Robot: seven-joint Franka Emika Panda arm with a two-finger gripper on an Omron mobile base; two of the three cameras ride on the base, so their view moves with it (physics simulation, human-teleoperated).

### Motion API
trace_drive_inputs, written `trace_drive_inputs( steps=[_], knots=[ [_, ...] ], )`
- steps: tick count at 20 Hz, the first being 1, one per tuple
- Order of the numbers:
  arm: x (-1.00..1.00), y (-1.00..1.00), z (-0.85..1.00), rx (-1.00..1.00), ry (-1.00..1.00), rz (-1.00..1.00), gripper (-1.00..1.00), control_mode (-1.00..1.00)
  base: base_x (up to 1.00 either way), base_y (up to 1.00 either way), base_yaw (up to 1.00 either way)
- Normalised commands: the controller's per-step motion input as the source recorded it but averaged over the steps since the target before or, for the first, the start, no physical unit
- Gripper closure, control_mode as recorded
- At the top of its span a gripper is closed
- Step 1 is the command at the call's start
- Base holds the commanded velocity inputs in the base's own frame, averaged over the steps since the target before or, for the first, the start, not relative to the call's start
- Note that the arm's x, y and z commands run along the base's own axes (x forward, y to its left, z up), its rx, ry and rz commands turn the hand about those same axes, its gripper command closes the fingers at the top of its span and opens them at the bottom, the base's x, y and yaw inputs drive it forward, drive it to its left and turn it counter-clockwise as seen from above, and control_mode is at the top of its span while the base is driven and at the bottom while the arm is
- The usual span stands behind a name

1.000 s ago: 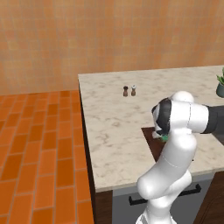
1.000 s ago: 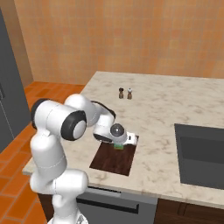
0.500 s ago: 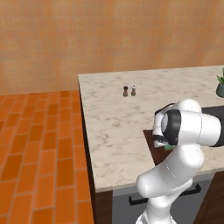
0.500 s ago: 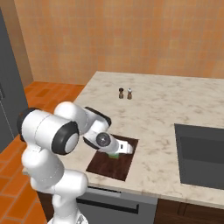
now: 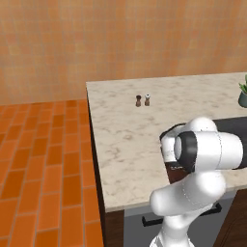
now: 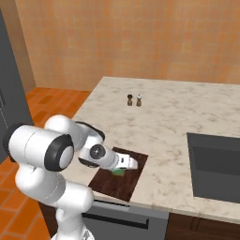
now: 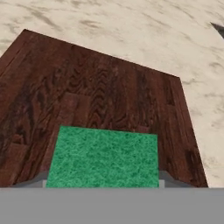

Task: Pick up the sponge from the counter and clean the cutting board by briefly scrubbing or pressing down on the cutting board. Once finished, release the sponge.

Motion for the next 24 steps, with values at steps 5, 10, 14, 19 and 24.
trace_drive_inputs(
  steps=[5, 10, 14, 19, 24],
  knots=[
    [0.76, -0.20, 0.05, 0.09, 0.01, 0.03, 1.00, -1.00, 0.00, 0.00, 0.00],
    [0.36, -0.07, 0.02, 0.06, 0.00, 0.05, 1.00, -1.00, 0.00, 0.00, 0.00],
    [-0.25, 0.00, 0.13, 0.00, 0.00, 0.07, 1.00, -1.00, 0.00, 0.00, 0.00],
    [-0.16, 0.00, -0.07, 0.01, 0.01, 0.06, 1.00, -1.00, 0.00, 0.00, 0.00],
    [0.41, -0.03, -0.54, 0.09, 0.06, 0.10, 1.00, -1.00, 0.00, 0.00, 0.00]
  ],
)
